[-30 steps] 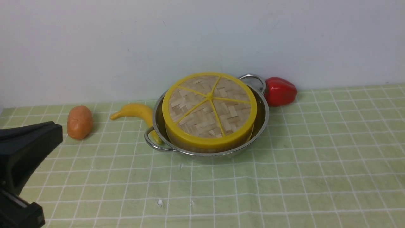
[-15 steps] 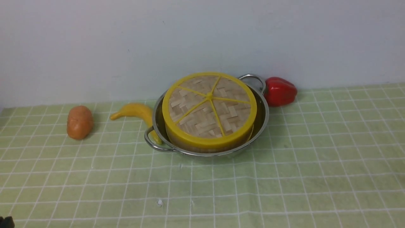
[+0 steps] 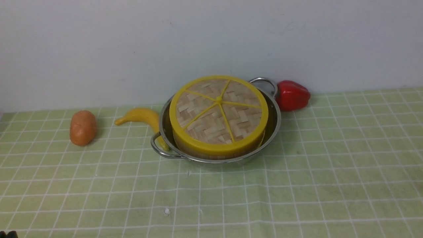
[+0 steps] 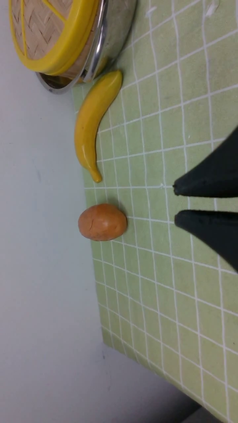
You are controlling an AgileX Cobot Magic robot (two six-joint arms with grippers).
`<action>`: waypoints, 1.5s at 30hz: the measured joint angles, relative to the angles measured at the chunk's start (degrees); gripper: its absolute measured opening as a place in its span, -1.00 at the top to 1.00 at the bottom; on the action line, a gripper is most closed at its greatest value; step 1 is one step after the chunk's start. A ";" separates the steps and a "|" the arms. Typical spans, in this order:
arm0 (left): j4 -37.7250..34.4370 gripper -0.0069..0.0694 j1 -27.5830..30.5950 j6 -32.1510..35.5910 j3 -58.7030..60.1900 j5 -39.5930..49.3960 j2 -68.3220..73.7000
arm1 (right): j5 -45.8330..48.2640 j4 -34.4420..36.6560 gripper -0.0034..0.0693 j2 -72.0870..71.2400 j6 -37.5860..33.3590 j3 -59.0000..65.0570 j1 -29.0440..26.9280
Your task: Place the steamer in the pot on the green tablecloth, and put the lid on the steamer.
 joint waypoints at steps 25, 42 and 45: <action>0.11 0.54 0.00 0.00 0.00 0.00 0.00 | -18.72 7.58 0.26 -17.29 6.00 17.47 -19.57; 0.12 0.48 0.00 0.00 0.00 -0.65 0.00 | -26.10 7.52 0.25 -17.52 7.27 25.53 -20.60; 0.12 0.46 0.00 0.00 0.00 -0.65 0.00 | -26.10 7.52 0.25 -17.52 7.34 25.53 -20.60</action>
